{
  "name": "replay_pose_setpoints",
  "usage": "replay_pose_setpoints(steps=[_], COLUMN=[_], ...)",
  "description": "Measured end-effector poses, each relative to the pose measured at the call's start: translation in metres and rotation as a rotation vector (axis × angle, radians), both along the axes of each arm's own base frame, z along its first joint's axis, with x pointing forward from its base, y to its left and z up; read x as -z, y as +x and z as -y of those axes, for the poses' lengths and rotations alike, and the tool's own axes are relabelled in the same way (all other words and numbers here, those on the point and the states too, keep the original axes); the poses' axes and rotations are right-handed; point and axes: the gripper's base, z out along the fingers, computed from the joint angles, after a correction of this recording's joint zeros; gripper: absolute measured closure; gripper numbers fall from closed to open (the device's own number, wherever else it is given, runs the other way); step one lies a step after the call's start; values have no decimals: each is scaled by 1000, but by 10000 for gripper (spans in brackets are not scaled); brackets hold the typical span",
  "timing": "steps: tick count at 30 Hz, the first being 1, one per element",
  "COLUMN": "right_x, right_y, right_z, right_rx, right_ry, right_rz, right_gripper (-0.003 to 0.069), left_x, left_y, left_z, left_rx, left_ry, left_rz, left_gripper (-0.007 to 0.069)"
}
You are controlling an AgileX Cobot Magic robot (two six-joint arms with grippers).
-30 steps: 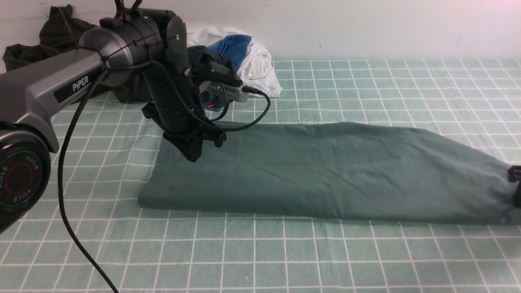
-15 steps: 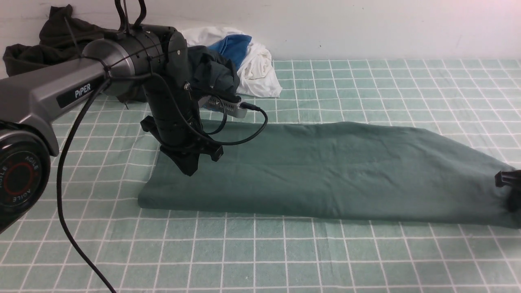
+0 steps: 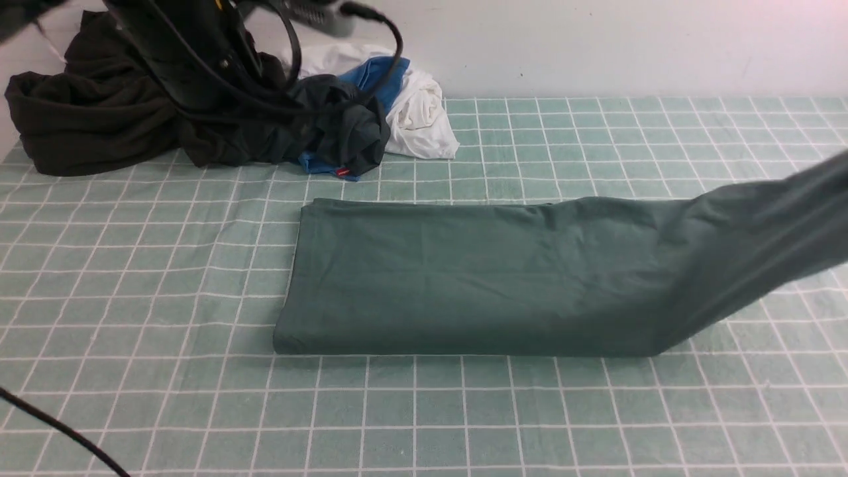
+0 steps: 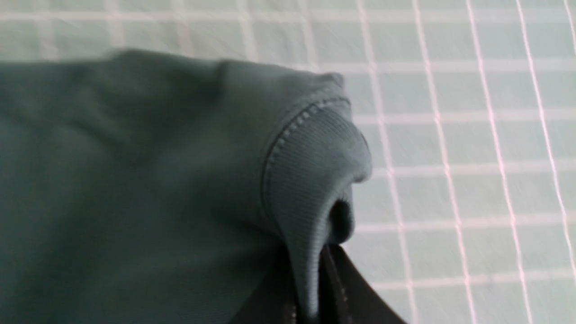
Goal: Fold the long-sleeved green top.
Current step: Use the right arm to drag the right edge of the fabric to the left and folds it over the left edge
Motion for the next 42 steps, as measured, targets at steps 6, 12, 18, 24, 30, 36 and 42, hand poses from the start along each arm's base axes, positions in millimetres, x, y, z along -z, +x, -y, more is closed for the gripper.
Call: replay_pose_setpoints(steps=[6,12,18,24,30,36,42], right_x=[-35,-15,38,74,58,46,-15], right_y=[0,6,19,32,36,25,-4], right_z=[-132,-262,-347,-386,-376,-353,-331], right_rx=[-390,-671,-775,-800,-810,-832,-913], right_ry=[92,181,272,321,286,178,147], right_rz=[106,161,93,32,-36,-191,-128], right_gripper=[633,633,631,510,242,204,372], left_x=[-52,-64,-41,-5,31,53,67], left_y=[-47,-107,-161,-212,-252,-275,-289], left_z=[-13,-31,-51,-72,-89,-96,-99], left_rx=[-11,-32,-63,-96,-197,-236,-218], left_ry=[-58,-79,-40,26,25,-44,-96], left_rz=[132,162,138,115,131,247,384], left_gripper=[627,627,627,627,627,627,627])
